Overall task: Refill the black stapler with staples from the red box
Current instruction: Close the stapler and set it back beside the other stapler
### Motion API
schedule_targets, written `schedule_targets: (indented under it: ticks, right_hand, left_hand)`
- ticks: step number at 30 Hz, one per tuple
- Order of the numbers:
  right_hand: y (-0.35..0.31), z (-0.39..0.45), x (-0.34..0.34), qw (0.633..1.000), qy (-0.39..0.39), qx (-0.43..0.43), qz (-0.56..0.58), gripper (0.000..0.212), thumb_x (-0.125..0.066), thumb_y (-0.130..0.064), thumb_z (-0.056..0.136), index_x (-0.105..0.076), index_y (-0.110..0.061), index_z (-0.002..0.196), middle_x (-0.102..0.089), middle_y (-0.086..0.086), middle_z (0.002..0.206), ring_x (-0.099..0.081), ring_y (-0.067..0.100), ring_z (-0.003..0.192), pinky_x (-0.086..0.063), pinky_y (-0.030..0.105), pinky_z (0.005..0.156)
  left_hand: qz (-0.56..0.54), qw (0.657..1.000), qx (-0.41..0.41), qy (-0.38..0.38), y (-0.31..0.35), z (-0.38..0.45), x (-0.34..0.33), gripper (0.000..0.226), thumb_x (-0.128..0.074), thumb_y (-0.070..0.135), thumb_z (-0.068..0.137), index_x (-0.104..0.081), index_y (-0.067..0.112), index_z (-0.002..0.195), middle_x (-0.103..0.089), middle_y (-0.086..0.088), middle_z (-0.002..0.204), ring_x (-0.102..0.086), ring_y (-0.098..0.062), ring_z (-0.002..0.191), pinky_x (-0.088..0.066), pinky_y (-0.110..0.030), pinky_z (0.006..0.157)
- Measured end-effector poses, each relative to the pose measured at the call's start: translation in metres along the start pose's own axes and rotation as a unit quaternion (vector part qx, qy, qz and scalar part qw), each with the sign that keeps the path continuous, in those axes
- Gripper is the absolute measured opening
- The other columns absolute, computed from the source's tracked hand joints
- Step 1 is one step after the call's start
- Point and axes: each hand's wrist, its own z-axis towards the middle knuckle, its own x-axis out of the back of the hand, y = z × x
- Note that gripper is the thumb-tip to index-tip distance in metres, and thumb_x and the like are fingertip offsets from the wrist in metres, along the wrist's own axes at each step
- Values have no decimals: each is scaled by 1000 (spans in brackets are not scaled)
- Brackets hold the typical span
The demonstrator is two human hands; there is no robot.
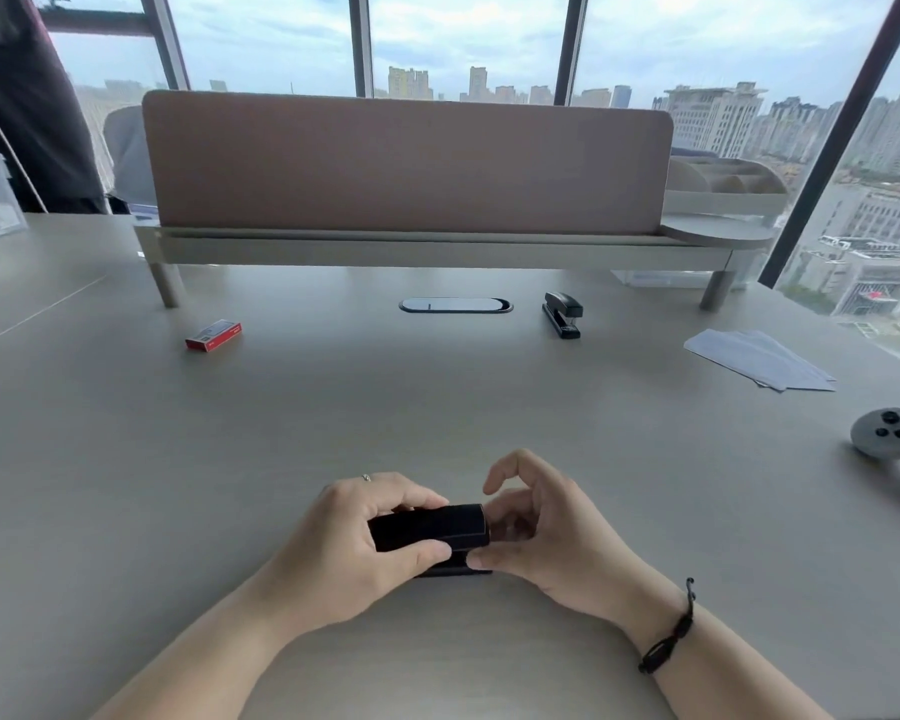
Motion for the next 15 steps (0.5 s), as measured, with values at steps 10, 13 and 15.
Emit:
schedule_targets:
  ticks: [10,13,15]
  right_hand:
    - [-1,-1,0,1000,5,-1,-10,51,-86,-6,66,-50,-30,93,-78,4,84,-55,14,60,-45,29,60]
    - [-2,-3,1,999,-1,10,-30,39,-86,-10,68,-59,-28,90,-76,0,80,-53,8,59,-45,26,60]
    - [-4,-4,2,999,-9,18,-50,31,-85,-15,70,-65,-29,90,-72,-3,80,-52,5,60,-45,25,60]
  left_hand:
    - [-19,1000,9,5,-2,1,-2,26,-86,21,74,-77,34,94,-73,19,89,-66,-3,77,-45,-7,67]
    - [-36,999,24,5,0,-1,-2,27,-87,19,72,-76,35,91,-73,25,84,-66,-1,75,-45,-5,66]
    - [-37,999,28,1,0,-1,-1,32,-88,19,71,-75,38,92,-71,31,87,-67,0,79,-47,-5,68]
